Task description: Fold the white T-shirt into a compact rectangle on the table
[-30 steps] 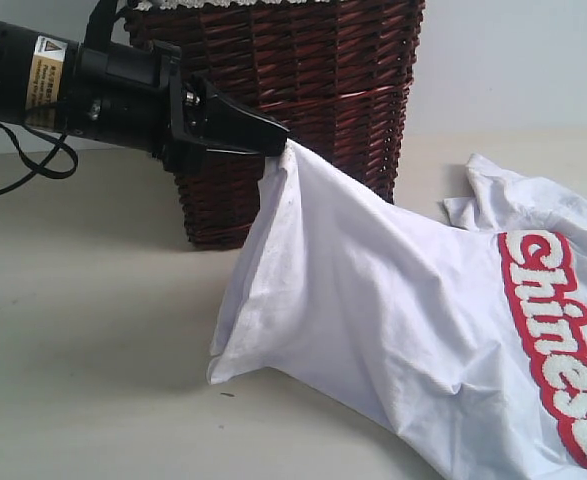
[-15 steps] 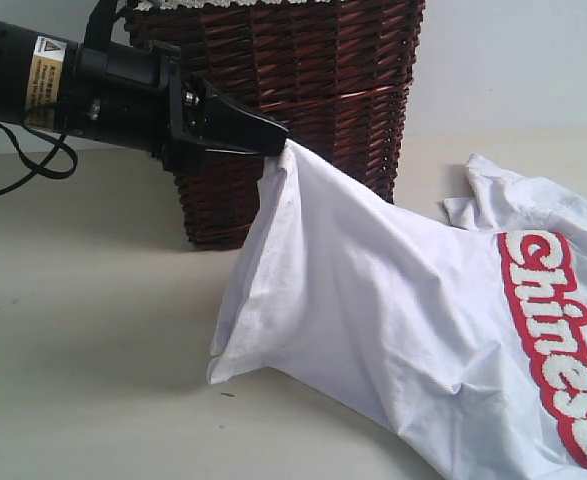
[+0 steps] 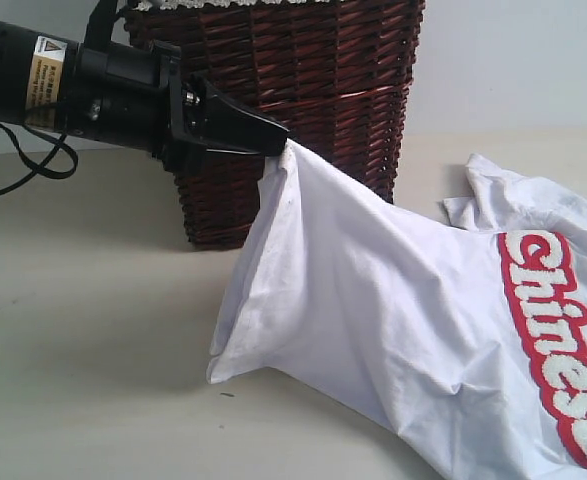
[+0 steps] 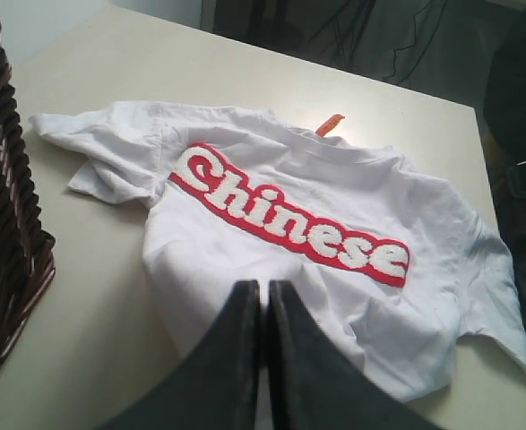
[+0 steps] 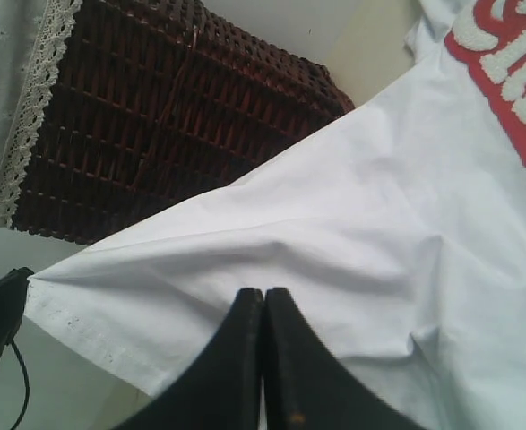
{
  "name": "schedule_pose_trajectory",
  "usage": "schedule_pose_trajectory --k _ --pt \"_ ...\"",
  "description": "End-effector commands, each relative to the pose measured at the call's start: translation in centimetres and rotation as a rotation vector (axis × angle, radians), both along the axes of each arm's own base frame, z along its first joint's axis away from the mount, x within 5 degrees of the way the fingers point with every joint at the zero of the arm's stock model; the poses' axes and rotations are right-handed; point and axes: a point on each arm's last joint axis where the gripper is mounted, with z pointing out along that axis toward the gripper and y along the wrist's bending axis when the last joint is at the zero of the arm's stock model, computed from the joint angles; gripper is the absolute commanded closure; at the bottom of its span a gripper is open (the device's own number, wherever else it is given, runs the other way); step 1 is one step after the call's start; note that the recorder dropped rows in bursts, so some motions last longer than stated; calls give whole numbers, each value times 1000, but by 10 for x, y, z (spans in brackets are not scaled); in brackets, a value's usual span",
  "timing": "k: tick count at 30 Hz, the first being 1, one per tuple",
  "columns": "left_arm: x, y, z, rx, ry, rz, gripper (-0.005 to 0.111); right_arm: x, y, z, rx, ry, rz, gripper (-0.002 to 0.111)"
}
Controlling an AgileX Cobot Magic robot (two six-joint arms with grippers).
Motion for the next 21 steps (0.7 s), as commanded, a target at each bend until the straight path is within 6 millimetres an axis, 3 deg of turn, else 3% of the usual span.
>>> schedule_pose_trajectory --k 1,10,16,21 --pt "0 1 6 -16 -15 10 107 0 0 0 5 -11 -1 108" --pt "-1 6 14 -32 15 61 107 0 0 0 5 -11 -1 108" --pt "-31 17 43 -130 165 -53 107 0 0 0 5 -11 -1 108" --pt "-37 20 36 -115 140 -61 106 0 0 0 5 -11 -1 108"
